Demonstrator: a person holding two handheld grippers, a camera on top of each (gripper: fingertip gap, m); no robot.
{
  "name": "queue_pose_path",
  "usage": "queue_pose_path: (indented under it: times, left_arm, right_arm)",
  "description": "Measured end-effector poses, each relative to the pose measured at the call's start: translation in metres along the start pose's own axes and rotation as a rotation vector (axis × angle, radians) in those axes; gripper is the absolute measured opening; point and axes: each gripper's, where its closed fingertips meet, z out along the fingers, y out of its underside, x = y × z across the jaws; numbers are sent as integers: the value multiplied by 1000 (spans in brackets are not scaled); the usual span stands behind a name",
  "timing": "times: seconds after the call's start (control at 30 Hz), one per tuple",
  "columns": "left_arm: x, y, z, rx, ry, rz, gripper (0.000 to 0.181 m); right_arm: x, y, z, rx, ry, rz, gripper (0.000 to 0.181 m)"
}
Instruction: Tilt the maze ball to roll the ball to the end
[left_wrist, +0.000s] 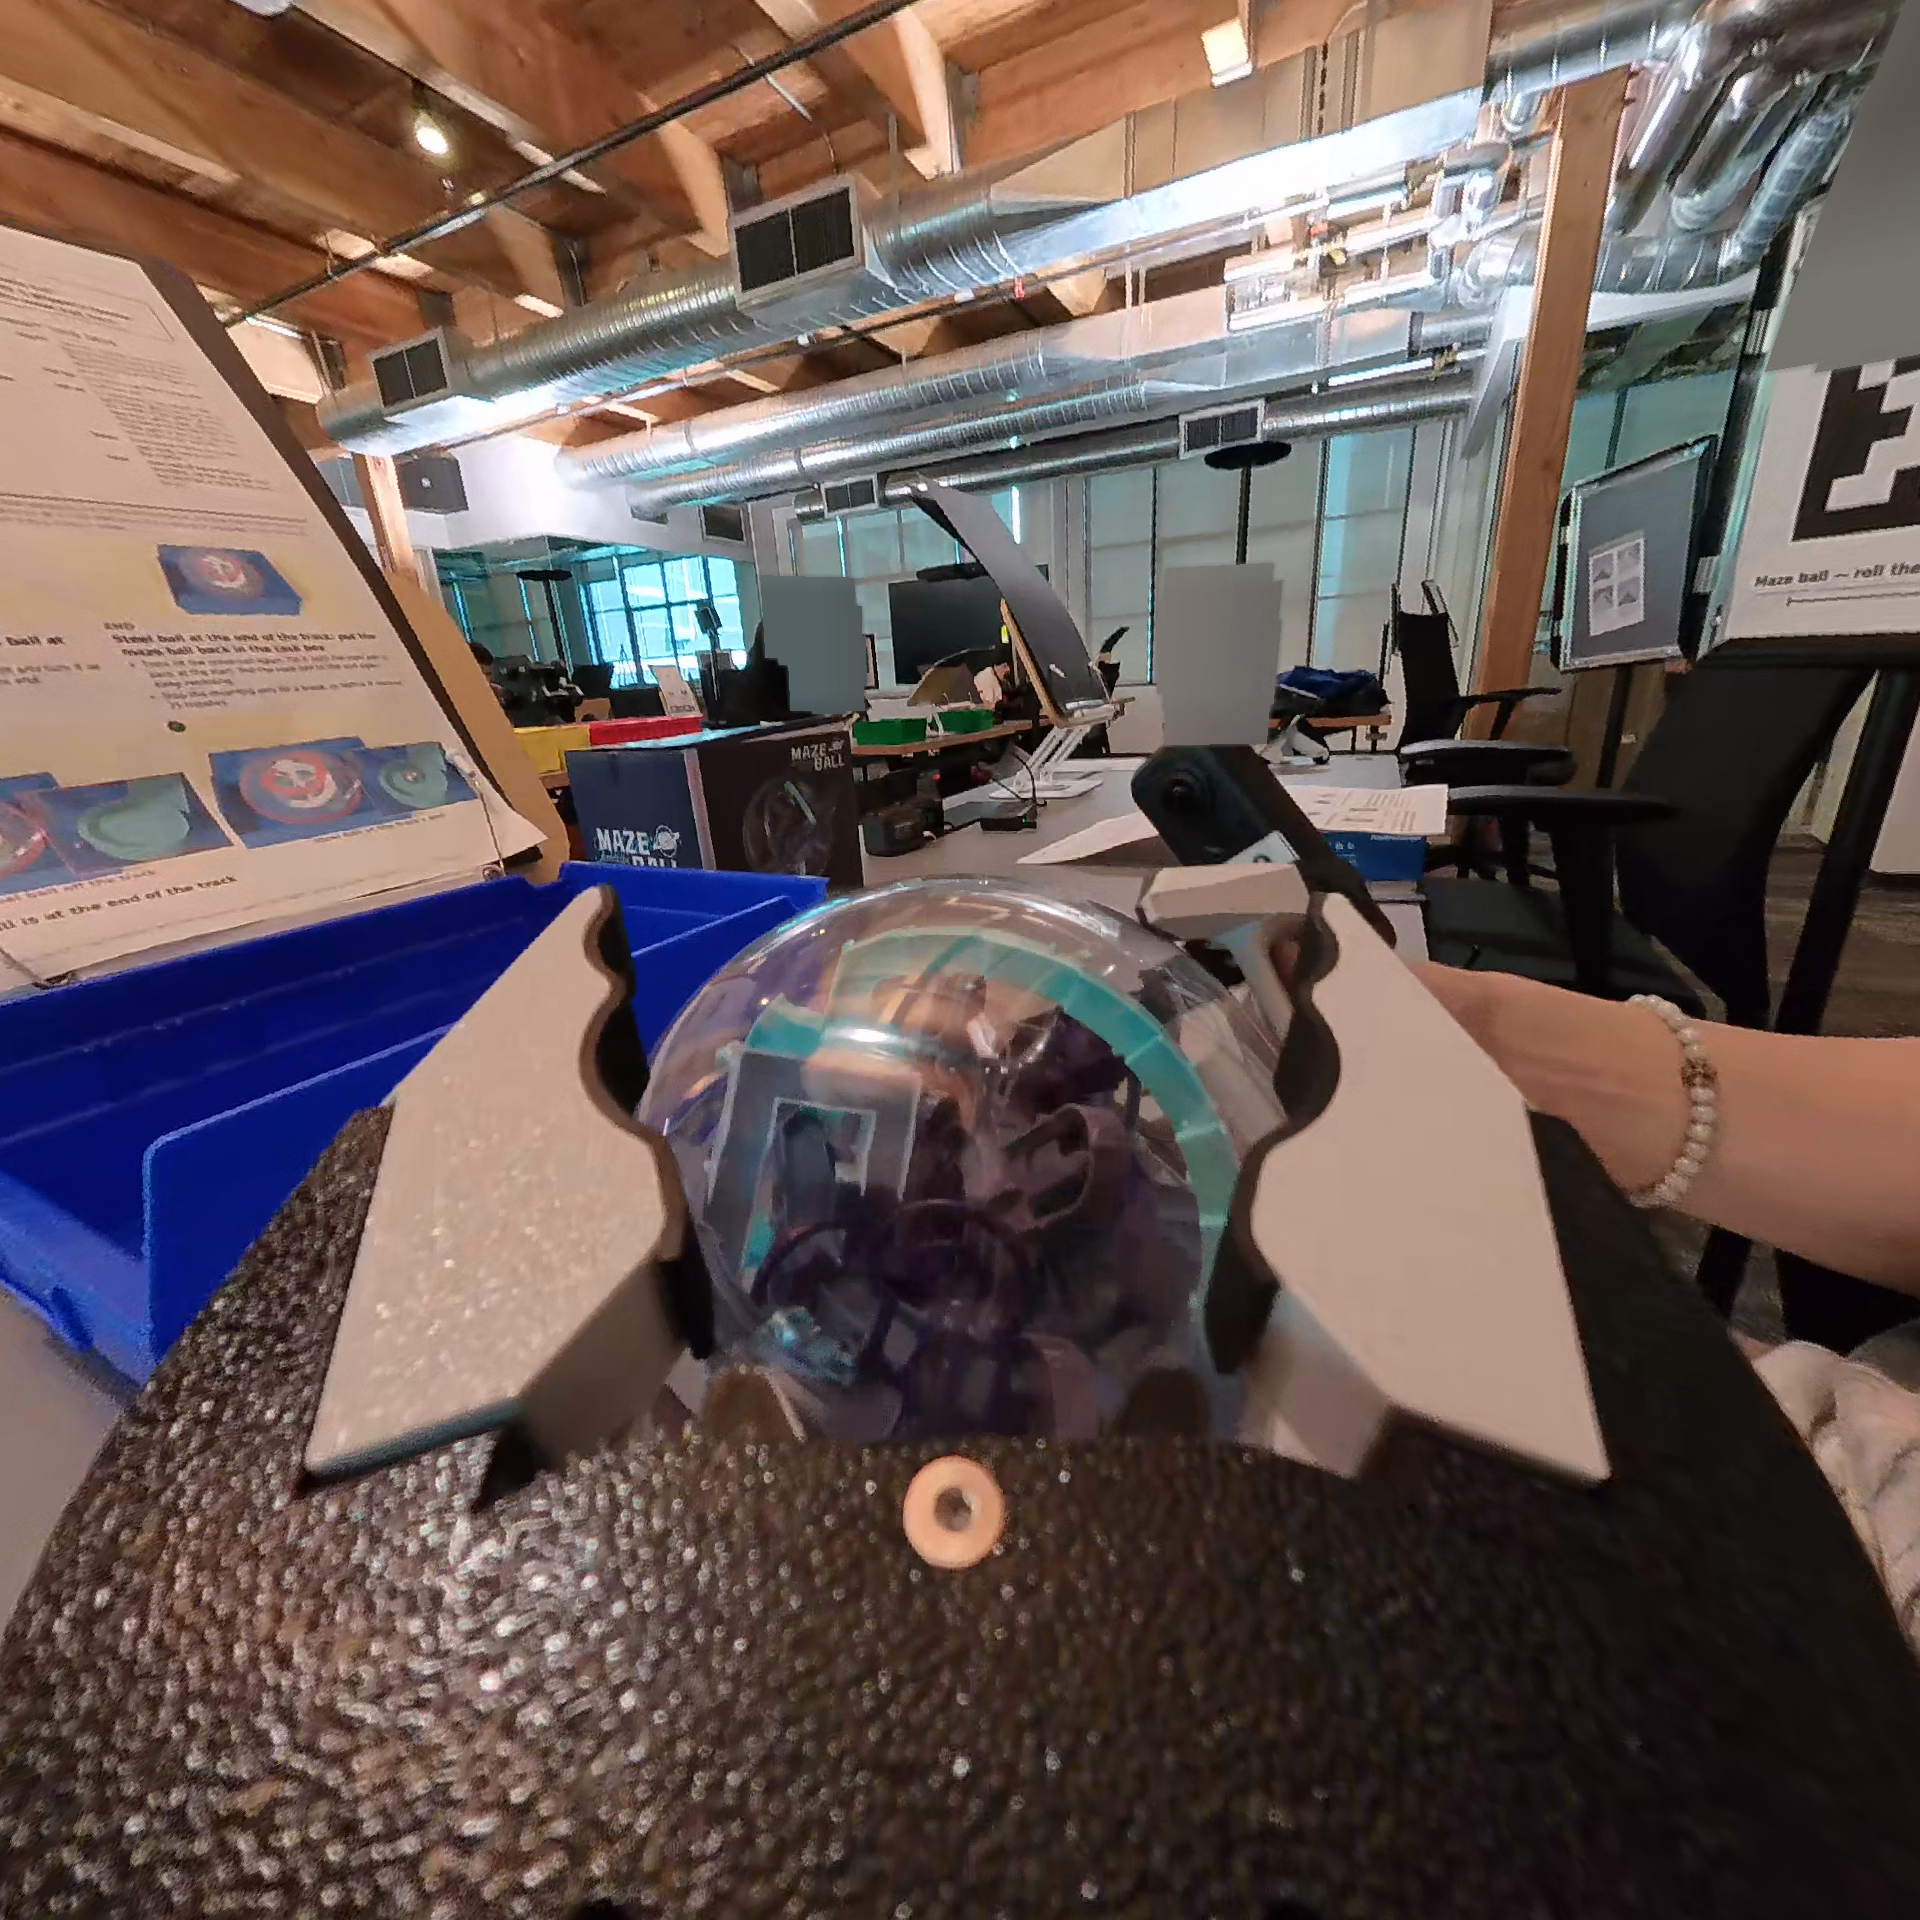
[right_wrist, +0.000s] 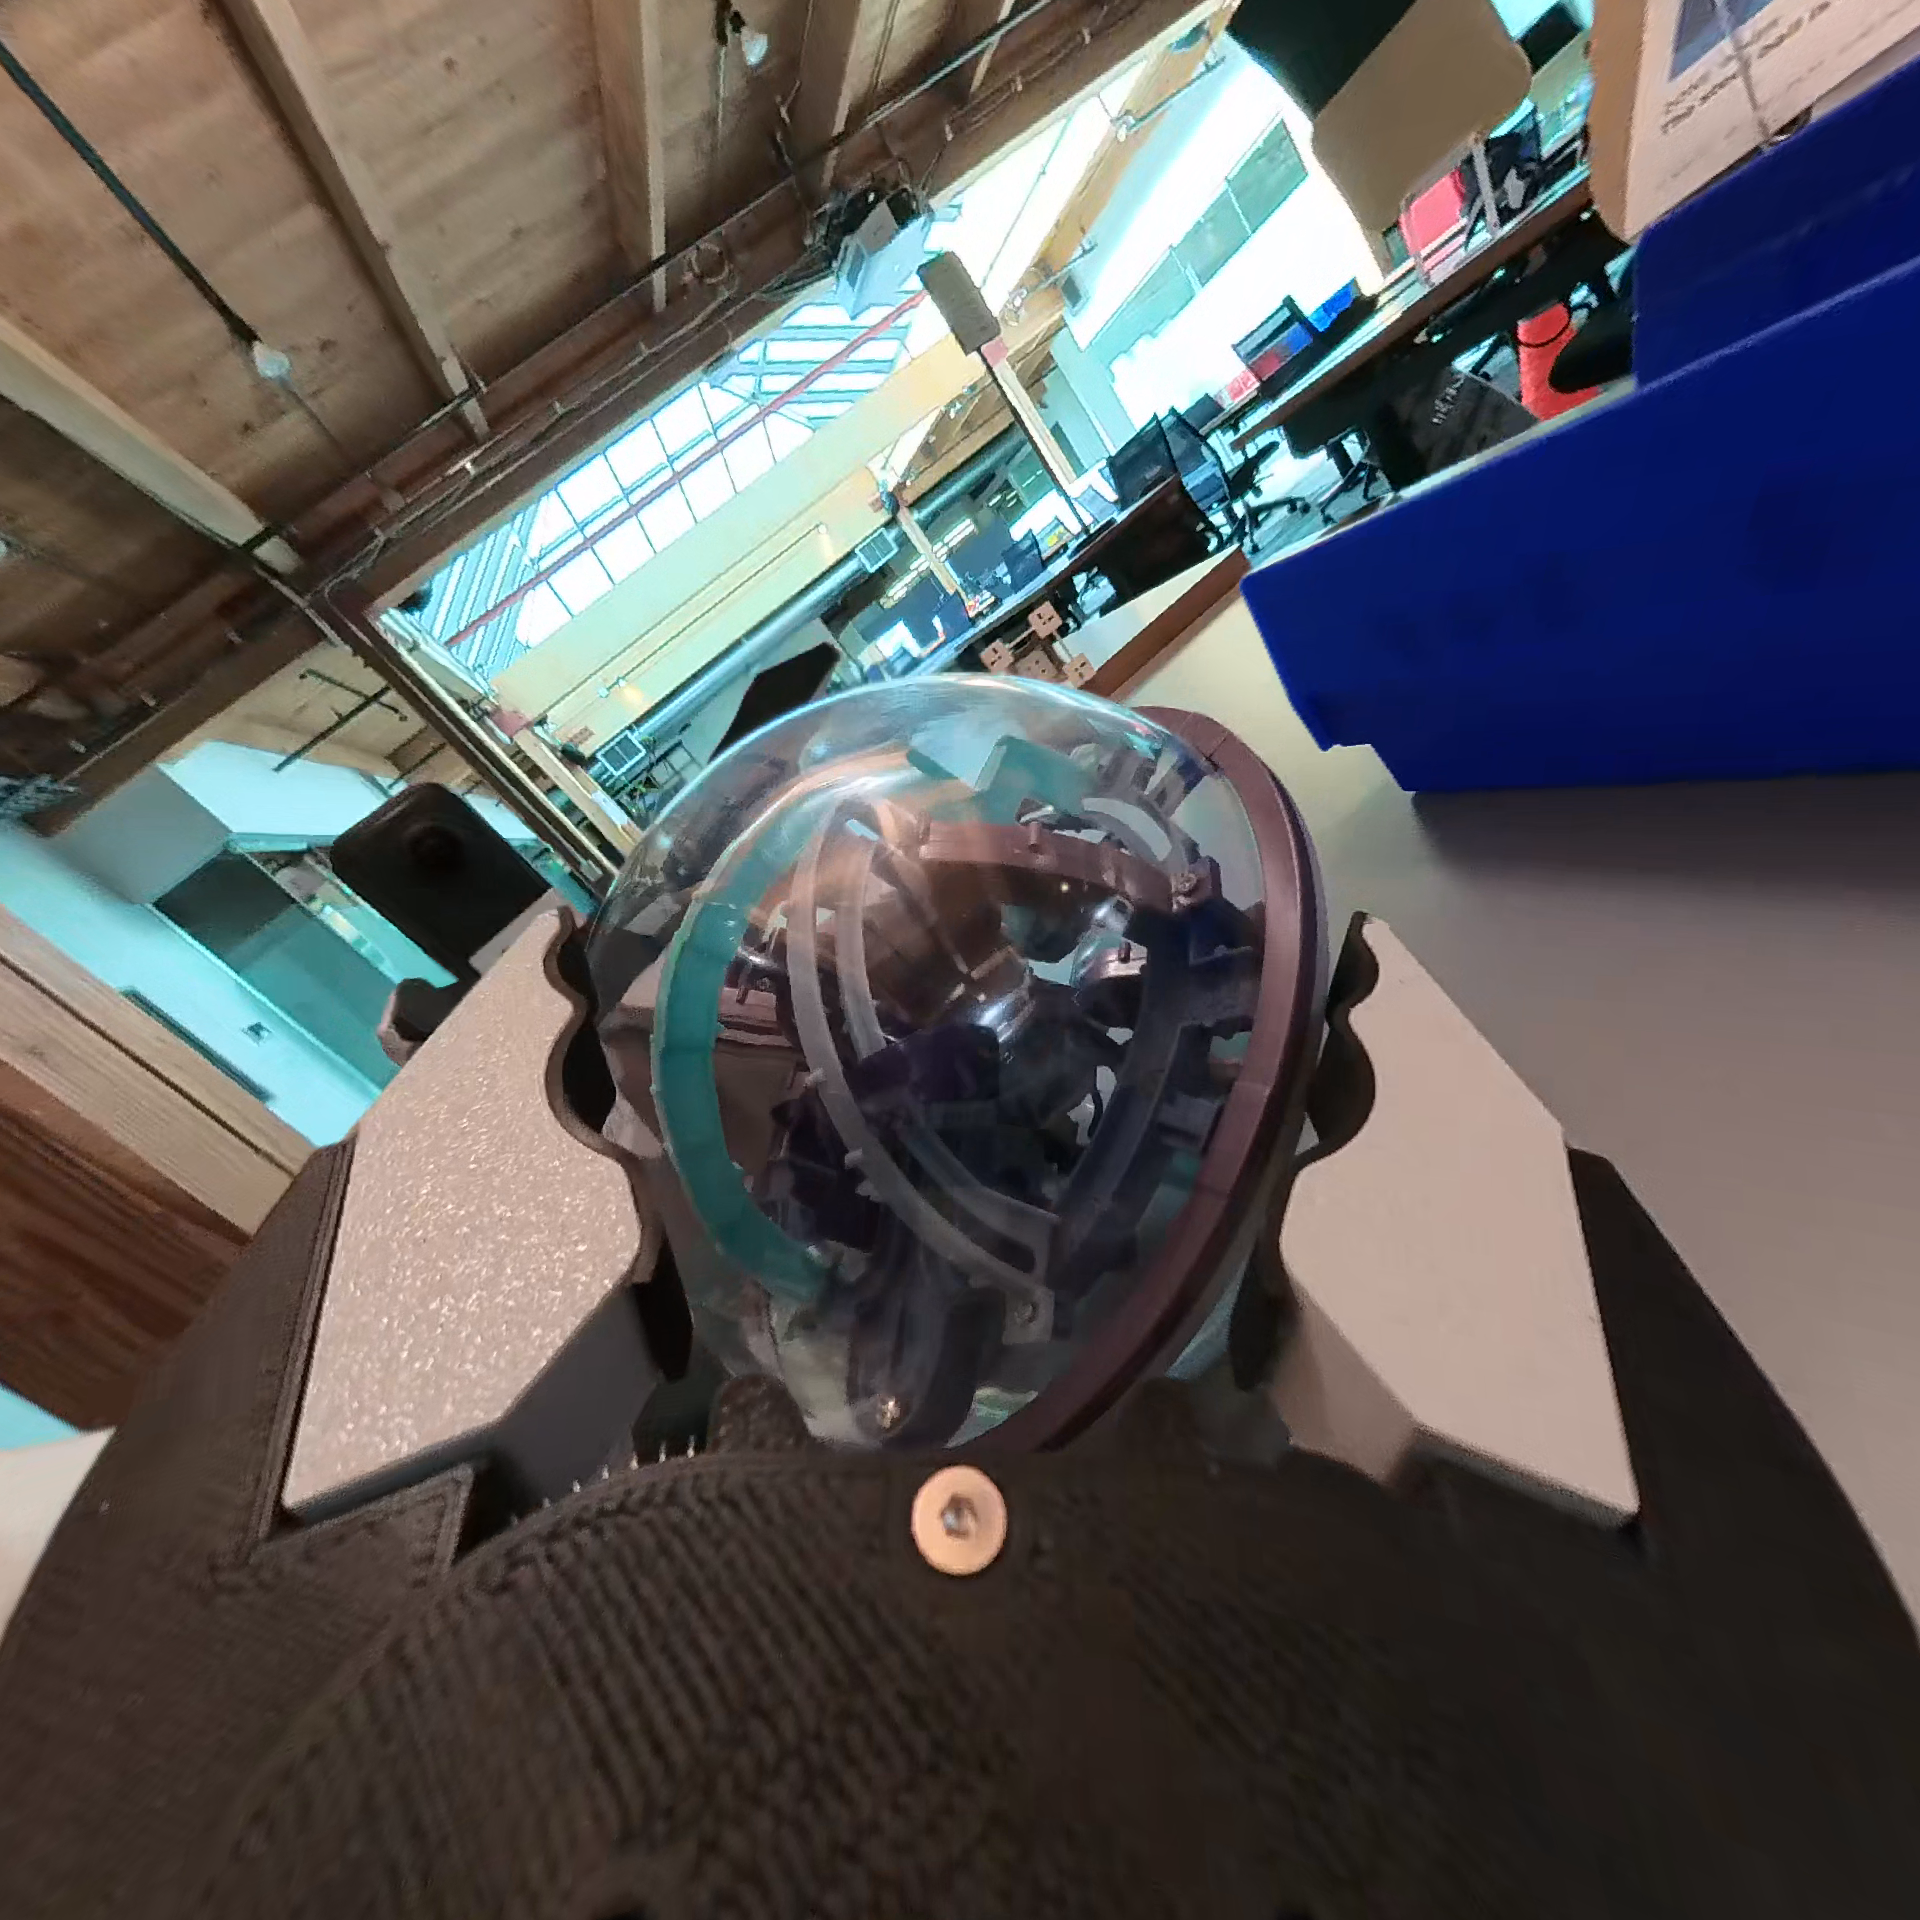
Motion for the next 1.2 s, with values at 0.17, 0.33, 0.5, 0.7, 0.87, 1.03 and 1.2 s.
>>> queue_pose_path:
  times: [0.17,0.33,0.5,0.7,0.87,1.03,1.2]
  left_arm:
    - [5,11,-2,-137,61,58,114]
    - [8,24,5,-302,117,199,121]
    - [1,35,11,-406,153,214,133]
    - [-5,40,16,-433,113,174,123]
    - [-14,38,21,-469,70,157,116]
    - [-16,42,25,-524,84,168,119]
    - [-14,44,25,-550,108,174,124]
  right_arm:
    - [-6,-1,-4,-30,-28,-92,129]
    - [-4,-7,-5,-27,-34,-119,117]
    - [-1,-7,-2,-72,-38,-150,117]
    - [4,-15,-5,-61,-42,-217,115]
    - [5,-21,-13,-80,-46,-373,105]
    - [1,-15,-12,-110,-76,-456,108]
    - [-2,-13,-14,-104,-102,-494,109]
